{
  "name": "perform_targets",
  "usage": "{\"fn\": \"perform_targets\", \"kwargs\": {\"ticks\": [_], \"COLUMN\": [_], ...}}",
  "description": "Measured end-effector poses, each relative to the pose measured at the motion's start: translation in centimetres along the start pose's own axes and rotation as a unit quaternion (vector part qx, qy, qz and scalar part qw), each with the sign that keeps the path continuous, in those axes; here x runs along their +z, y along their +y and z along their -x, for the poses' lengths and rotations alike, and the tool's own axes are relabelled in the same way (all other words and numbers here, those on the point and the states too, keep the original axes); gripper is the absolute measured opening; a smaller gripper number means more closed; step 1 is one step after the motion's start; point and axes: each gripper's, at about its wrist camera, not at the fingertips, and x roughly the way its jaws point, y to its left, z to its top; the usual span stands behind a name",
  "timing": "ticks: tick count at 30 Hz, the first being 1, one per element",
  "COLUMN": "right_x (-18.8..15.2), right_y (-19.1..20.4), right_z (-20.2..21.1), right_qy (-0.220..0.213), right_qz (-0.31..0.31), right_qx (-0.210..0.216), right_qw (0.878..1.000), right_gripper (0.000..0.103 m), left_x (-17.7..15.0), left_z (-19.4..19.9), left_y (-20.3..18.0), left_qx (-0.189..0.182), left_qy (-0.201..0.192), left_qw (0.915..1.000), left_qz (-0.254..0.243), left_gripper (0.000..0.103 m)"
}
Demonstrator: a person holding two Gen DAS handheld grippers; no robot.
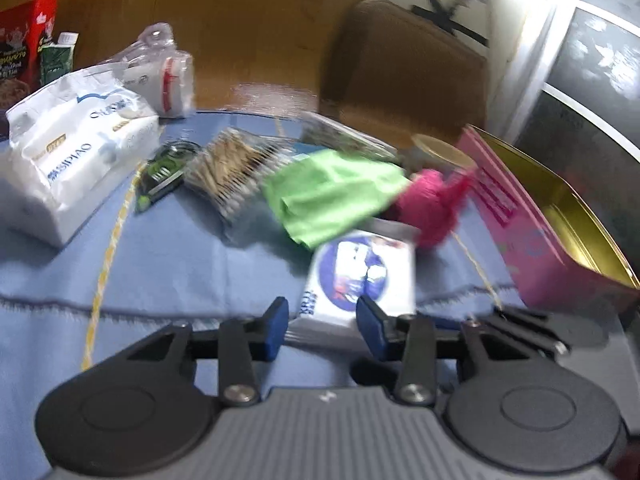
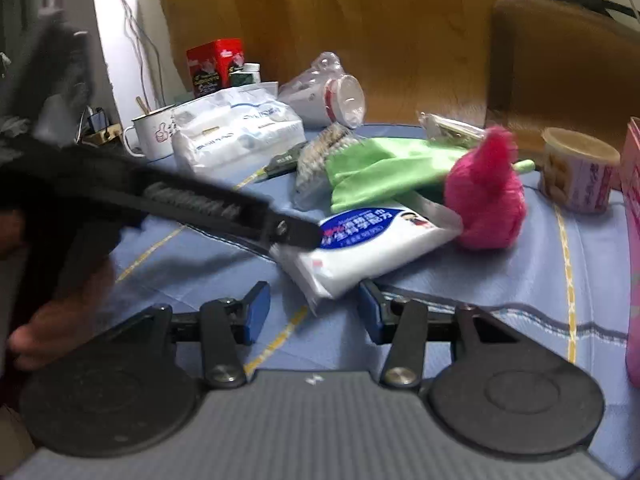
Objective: Organize soft objects
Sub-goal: 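Grasp the white wet-wipes pack with the left tool and drop it into the pink tin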
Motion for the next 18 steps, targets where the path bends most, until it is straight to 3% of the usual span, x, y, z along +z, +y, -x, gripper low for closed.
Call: {"fn": "perform_targets", "kwargs": {"ticks": [3, 5, 7, 9, 10, 11, 15, 18], "right_x": [-0.6, -1.0, -1.2, -1.0, -0.9, -0.7, -1.3, -1.8], "right_y": [-0.4, -0.9, -1.0, -1.1, -1.3, -1.3, -0.3, -0.5], "right_z": [1.2, 1.9, 2.4, 2.2, 2.0, 1.6, 1.8, 3.7], "right_qy": [0.002, 0.000, -0.008, -0.015, -0.016, -0.012, -0.010, -0.041], "right_qz": [-0.007, -0.018, -0.019, -0.015, -0.017, -0.017, 0.013, 0.002], "right_qx": [0.006, 0.007, -0.006, -0.022, -0.020, -0.013, -0.007, 0.009], "right_qw": [1.000, 1.000, 1.000, 1.000, 1.000, 1.000, 1.000, 0.999], "right_gripper": [0.053, 0.053, 0.057, 0.064, 0.064, 0.064, 0.059, 0.059], "left_x": [-0.3, 0.3, 1.0, 1.3, 1.1, 0.9, -0.5, -0.3], "left_z": [1.2, 1.2, 0.4, -1.2, -2.0, -2.0, -0.6, 1.6], "left_y": [-0.6, -0.7, -0.6, -0.3, -0.4, -0.9, -3.0, -4.1], "left_qx": [-0.032, -0.017, 0.004, -0.010, -0.021, -0.014, 0.005, -0.002], "left_qy": [0.001, -0.012, -0.011, 0.016, 0.031, 0.021, 0.015, -0.010], "left_qw": [0.9995, 0.9998, 0.9999, 0.9995, 0.9988, 0.9994, 0.9999, 0.9999], "left_qz": [0.001, 0.004, 0.013, 0.027, 0.033, 0.023, -0.004, -0.007], "left_gripper": [0.045, 0.064, 0.068, 0.055, 0.043, 0.038, 0.038, 0.038]}}
